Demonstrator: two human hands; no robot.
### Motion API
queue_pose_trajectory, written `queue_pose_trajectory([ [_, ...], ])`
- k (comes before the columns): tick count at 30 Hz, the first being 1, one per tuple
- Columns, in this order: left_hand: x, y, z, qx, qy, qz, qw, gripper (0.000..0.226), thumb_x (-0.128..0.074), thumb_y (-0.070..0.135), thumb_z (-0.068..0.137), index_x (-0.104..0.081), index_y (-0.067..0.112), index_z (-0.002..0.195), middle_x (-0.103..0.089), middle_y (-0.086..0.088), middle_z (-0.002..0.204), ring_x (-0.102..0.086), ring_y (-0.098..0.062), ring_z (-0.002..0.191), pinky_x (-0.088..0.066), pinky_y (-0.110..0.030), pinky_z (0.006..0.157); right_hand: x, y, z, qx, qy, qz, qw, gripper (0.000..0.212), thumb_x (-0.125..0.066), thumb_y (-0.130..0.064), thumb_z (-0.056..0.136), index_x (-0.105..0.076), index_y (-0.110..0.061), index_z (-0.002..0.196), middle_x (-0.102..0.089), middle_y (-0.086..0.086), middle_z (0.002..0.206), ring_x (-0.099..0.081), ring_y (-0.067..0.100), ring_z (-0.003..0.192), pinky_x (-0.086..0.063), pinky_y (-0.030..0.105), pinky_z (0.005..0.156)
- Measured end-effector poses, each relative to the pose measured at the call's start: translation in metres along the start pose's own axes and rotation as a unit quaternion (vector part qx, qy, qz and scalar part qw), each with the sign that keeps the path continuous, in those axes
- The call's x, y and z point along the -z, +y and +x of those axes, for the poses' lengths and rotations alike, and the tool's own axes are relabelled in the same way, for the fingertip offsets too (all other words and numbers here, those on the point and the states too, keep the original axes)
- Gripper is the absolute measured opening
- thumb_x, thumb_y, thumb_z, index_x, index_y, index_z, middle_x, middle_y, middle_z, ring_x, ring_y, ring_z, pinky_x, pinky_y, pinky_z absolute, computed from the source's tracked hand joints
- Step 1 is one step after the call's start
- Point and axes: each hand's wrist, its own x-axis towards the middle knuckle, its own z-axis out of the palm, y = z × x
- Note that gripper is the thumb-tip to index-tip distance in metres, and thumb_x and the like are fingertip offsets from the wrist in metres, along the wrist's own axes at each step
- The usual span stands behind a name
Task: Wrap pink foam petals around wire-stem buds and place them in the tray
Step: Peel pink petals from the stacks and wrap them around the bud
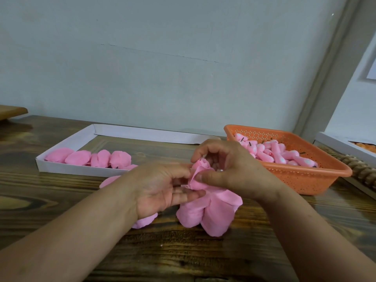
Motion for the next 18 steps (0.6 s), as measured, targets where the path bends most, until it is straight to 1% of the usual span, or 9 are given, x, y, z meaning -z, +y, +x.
queue_pose_trajectory([
  [2,0.0,0.0005,-0.0002,-0.011,-0.004,-0.002,1.0,0.038,-0.059,-0.005,0.07,-0.066,-0.009,0.107,-0.071,-0.022,0.103,-0.072,-0.029,0.083,-0.061,-0.034,0.069,0.0002,0.003,0.0007,-0.011,0.016,0.021,1.0,0.024,-0.073,-0.005,0.067,-0.063,-0.022,0.08,-0.059,-0.004,0.073,-0.053,0.015,0.067,-0.045,0.035,0.063],
  [3,0.0005,0.0012,-0.0007,-0.016,-0.011,-0.005,1.0,0.046,-0.057,-0.003,0.065,-0.065,-0.009,0.11,-0.07,-0.022,0.106,-0.071,-0.03,0.087,-0.06,-0.035,0.072,0.0005,0.0042,0.0009,-0.015,0.025,0.03,0.999,0.021,-0.072,-0.008,0.066,-0.063,-0.022,0.079,-0.06,-0.006,0.071,-0.055,0.014,0.067,-0.046,0.034,0.063],
  [5,0.001,0.0024,-0.0028,-0.033,-0.036,0.005,0.999,0.059,-0.056,-0.002,0.057,-0.062,-0.01,0.116,-0.067,-0.022,0.115,-0.067,-0.031,0.101,-0.058,-0.034,0.082,0.0012,0.0059,0.001,-0.019,0.036,0.041,0.998,0.017,-0.07,-0.011,0.064,-0.063,-0.019,0.078,-0.062,-0.006,0.071,-0.058,0.012,0.067,-0.048,0.032,0.063],
  [6,0.0008,0.0025,-0.0042,-0.043,-0.048,0.019,0.998,0.061,-0.057,-0.003,0.056,-0.062,-0.009,0.116,-0.066,-0.021,0.117,-0.066,-0.029,0.107,-0.057,-0.033,0.084,0.0012,0.0066,0.0011,-0.021,0.039,0.044,0.998,0.017,-0.07,-0.011,0.064,-0.063,-0.017,0.078,-0.064,-0.004,0.072,-0.06,0.013,0.067,-0.049,0.032,0.063],
  [8,-0.0001,0.0014,-0.0053,-0.056,-0.055,0.044,0.996,0.054,-0.061,-0.004,0.06,-0.065,-0.005,0.114,-0.068,-0.019,0.115,-0.066,-0.025,0.106,-0.057,-0.03,0.084,0.0012,0.0076,0.0008,-0.022,0.044,0.05,0.998,0.017,-0.07,-0.008,0.066,-0.062,-0.015,0.08,-0.064,0.0,0.074,-0.06,0.015,0.068,-0.049,0.034,0.064],
  [10,-0.0005,-0.0005,-0.0046,-0.064,-0.039,0.046,0.996,0.047,-0.064,-0.001,0.065,-0.066,-0.003,0.112,-0.069,-0.019,0.111,-0.069,-0.024,0.101,-0.058,-0.027,0.078,0.0009,0.0074,0.0009,-0.018,0.039,0.06,0.997,0.018,-0.07,-0.001,0.069,-0.062,-0.012,0.081,-0.064,0.003,0.075,-0.059,0.016,0.069,-0.048,0.035,0.065],
  [13,-0.0008,-0.0021,-0.0022,-0.068,-0.007,0.026,0.997,0.039,-0.063,0.007,0.07,-0.068,-0.003,0.106,-0.071,-0.018,0.105,-0.071,-0.024,0.093,-0.059,-0.028,0.073,0.0009,0.0062,0.001,-0.013,0.021,0.081,0.996,0.021,-0.069,0.007,0.074,-0.062,-0.01,0.084,-0.064,0.001,0.075,-0.061,0.014,0.07,-0.052,0.03,0.067],
  [16,-0.0007,-0.0028,-0.0001,-0.06,0.015,0.008,0.998,0.038,-0.063,0.009,0.069,-0.069,-0.002,0.105,-0.072,-0.017,0.101,-0.072,-0.023,0.084,-0.06,-0.029,0.069,0.0001,0.004,0.0005,-0.009,0.015,0.079,0.997,0.025,-0.069,0.007,0.075,-0.063,-0.014,0.086,-0.064,0.002,0.077,-0.062,0.017,0.072,-0.052,0.031,0.068],
  [18,-0.001,-0.0028,0.0006,-0.052,0.021,0.009,0.998,0.038,-0.064,0.009,0.068,-0.069,-0.001,0.104,-0.072,-0.018,0.099,-0.071,-0.023,0.082,-0.06,-0.031,0.071,-0.001,0.0026,0.0002,-0.005,0.024,0.073,0.997,0.024,-0.07,0.002,0.075,-0.064,-0.019,0.087,-0.062,0.003,0.077,-0.058,0.019,0.07,-0.049,0.033,0.064],
])
